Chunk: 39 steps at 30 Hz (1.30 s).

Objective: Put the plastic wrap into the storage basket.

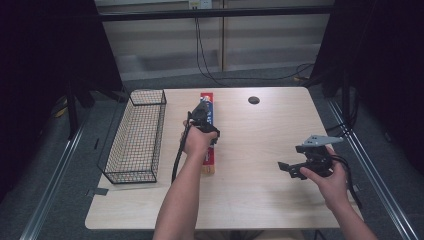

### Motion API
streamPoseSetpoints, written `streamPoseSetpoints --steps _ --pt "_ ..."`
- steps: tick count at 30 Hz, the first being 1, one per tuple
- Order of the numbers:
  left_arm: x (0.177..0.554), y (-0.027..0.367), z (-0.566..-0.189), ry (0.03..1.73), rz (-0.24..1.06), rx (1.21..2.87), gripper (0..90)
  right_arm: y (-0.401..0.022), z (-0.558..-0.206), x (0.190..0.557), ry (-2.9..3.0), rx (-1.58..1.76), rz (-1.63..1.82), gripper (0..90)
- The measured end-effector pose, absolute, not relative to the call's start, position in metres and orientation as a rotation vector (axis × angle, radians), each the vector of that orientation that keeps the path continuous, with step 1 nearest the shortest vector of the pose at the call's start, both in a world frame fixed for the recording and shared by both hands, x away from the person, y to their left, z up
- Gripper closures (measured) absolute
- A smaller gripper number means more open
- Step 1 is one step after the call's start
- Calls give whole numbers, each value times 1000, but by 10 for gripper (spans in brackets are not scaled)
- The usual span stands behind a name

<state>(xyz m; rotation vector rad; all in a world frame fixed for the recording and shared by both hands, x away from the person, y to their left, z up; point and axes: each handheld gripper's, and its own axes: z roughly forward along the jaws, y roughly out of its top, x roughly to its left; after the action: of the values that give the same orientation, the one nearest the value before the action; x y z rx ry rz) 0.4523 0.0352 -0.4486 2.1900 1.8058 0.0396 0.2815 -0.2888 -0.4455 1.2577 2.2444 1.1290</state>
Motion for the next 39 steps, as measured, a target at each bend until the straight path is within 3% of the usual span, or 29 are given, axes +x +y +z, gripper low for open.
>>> streamPoseSetpoints --steps 5,13,25,33,39 --pt "457 34 -453 1826 87 2171 285 -290 -445 282 2241 1251 1131 53" --pt "459 28 -457 1791 193 2144 327 -290 -445 282 2242 1256 1129 53" --pt "469 27 -465 1797 190 2149 325 -290 -446 282 2247 1255 1130 53" --pt "468 33 -460 1821 162 2172 386 -290 -446 282 2247 1261 1130 54" --pt "471 39 -460 1793 174 2223 384 -291 -444 282 2244 1249 1135 57"
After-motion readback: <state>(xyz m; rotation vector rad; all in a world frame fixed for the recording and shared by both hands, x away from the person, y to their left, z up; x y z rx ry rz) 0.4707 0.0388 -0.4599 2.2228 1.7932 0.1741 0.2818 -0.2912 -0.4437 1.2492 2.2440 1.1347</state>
